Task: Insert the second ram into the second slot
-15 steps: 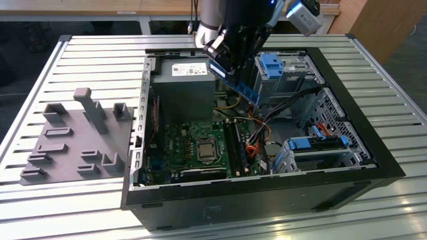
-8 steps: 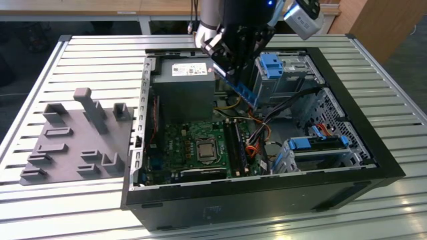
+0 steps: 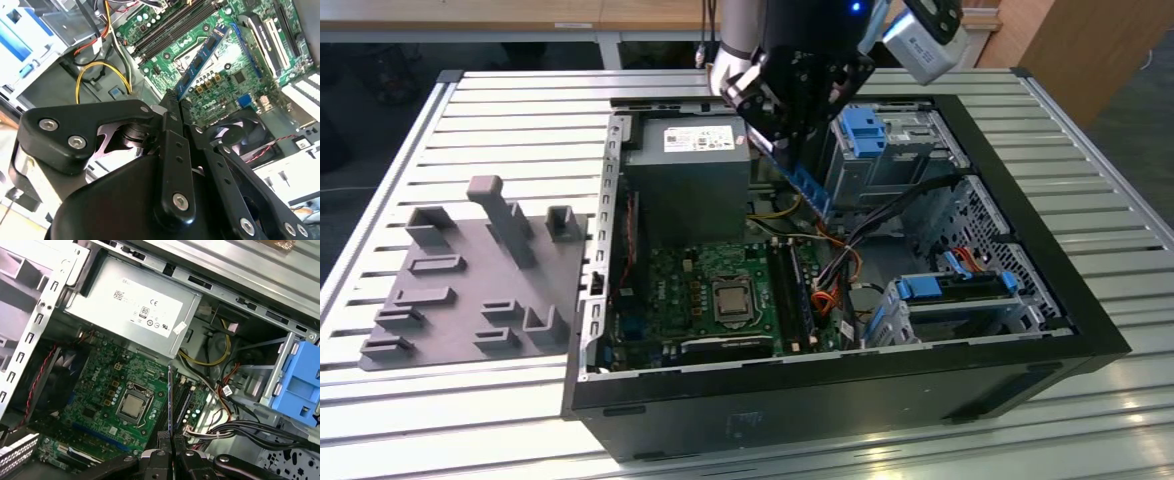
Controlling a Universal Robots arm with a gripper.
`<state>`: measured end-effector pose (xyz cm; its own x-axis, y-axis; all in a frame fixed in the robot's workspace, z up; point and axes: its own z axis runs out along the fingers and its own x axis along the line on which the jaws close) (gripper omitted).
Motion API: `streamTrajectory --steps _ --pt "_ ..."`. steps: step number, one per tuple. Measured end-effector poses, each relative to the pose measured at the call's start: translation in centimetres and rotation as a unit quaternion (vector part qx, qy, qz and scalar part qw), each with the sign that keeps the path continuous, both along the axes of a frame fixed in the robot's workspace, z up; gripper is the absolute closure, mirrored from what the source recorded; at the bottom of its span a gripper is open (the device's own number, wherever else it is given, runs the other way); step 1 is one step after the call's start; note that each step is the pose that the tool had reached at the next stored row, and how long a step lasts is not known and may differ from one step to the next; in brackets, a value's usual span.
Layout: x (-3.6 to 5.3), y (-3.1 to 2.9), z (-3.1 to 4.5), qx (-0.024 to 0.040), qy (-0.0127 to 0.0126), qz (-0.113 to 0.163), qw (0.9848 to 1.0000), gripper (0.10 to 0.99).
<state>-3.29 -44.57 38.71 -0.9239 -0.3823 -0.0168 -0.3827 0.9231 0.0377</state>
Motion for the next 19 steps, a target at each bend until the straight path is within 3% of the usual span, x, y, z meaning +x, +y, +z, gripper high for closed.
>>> streamTrajectory --steps 8,19 --pt "0.0 0.0 0.0 0.0 0.0 -0.036 0.9993 0.949" --pt "0.0 0.0 -0.01 0.0 0.0 -0.08 0.9968 0.949"
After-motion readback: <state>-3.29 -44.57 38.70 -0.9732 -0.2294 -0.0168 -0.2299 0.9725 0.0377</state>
